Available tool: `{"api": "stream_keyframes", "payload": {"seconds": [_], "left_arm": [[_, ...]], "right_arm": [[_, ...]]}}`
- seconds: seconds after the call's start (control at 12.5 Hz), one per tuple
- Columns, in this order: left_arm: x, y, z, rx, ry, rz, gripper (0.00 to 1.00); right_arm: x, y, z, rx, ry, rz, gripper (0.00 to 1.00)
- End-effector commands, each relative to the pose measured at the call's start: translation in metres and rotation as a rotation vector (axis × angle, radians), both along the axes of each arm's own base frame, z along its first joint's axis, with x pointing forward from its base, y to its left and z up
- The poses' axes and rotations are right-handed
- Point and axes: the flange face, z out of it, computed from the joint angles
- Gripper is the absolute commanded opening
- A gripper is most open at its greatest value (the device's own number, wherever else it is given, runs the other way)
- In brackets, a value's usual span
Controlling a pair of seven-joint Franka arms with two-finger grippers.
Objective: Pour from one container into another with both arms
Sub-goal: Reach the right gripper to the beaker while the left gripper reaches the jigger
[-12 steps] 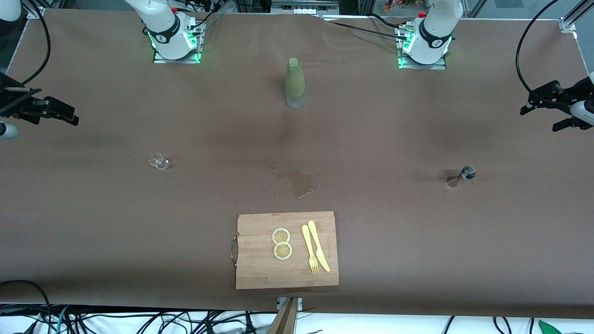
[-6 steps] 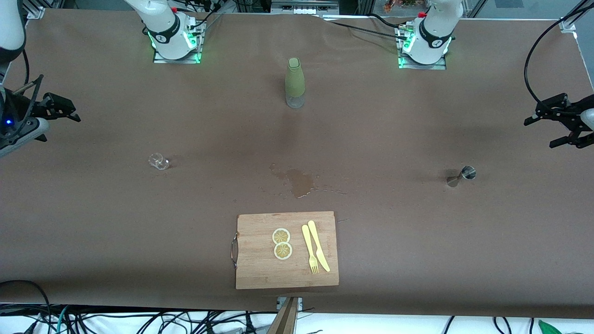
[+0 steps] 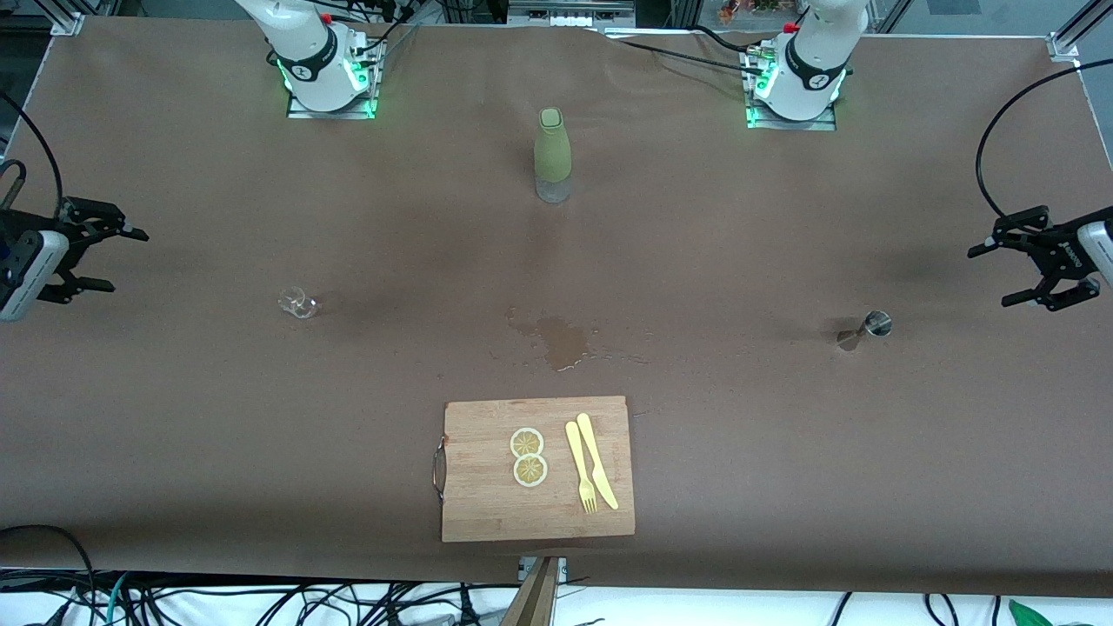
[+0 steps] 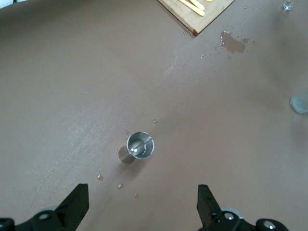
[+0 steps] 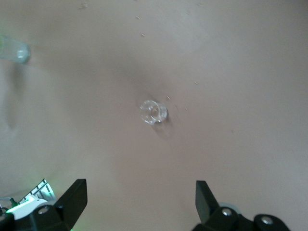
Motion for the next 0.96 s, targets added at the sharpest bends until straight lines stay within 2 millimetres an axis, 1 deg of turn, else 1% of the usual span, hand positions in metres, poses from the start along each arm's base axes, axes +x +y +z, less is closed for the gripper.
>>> {"api": "stream_keyframes", "payload": {"seconds": [0.0, 0.16, 0.24, 0.32, 0.4, 0.56, 0.72, 0.88], "left_arm": [[0.0, -0.001, -0.012, -0.059, -0.084, -0.07, 1.0], [-0.006, -0.006, -0.029, -0.129, -0.112, -0.074, 1.0], [-0.008, -0.003, -0.035, -0.144, -0.109, -0.07, 1.0], [-0.007, 0.002, -0.047, -0.156, -0.114, -0.088, 1.0], [-0.009, 0.011, -0.06, -0.178, -0.133, -0.098, 1.0], [-0.008, 0.013, -0.086, -0.213, -0.17, -0.148, 1.0], [-0.007, 0.009, -0.118, -0.285, -0.217, -0.173, 1.0], [-0.004, -0.004, -0.157, -0.359, -0.264, -0.215, 0.99]], "right_arm": [[0.004, -0.022, -0.047, 0.157, -0.022, 0.077, 1.0], [0.007, -0.027, -0.082, 0.25, -0.038, 0.115, 1.0], [0.009, -0.025, -0.099, 0.308, -0.057, 0.146, 1.0], [0.006, -0.031, -0.117, 0.361, -0.082, 0.173, 1.0], [0.001, -0.03, -0.134, 0.421, -0.099, 0.183, 1.0], [-0.012, -0.032, -0.162, 0.508, -0.14, 0.189, 1.0], [-0.021, -0.03, -0.186, 0.582, -0.202, 0.202, 1.0], [-0.027, -0.025, -0.211, 0.642, -0.294, 0.221, 1.0]]}}
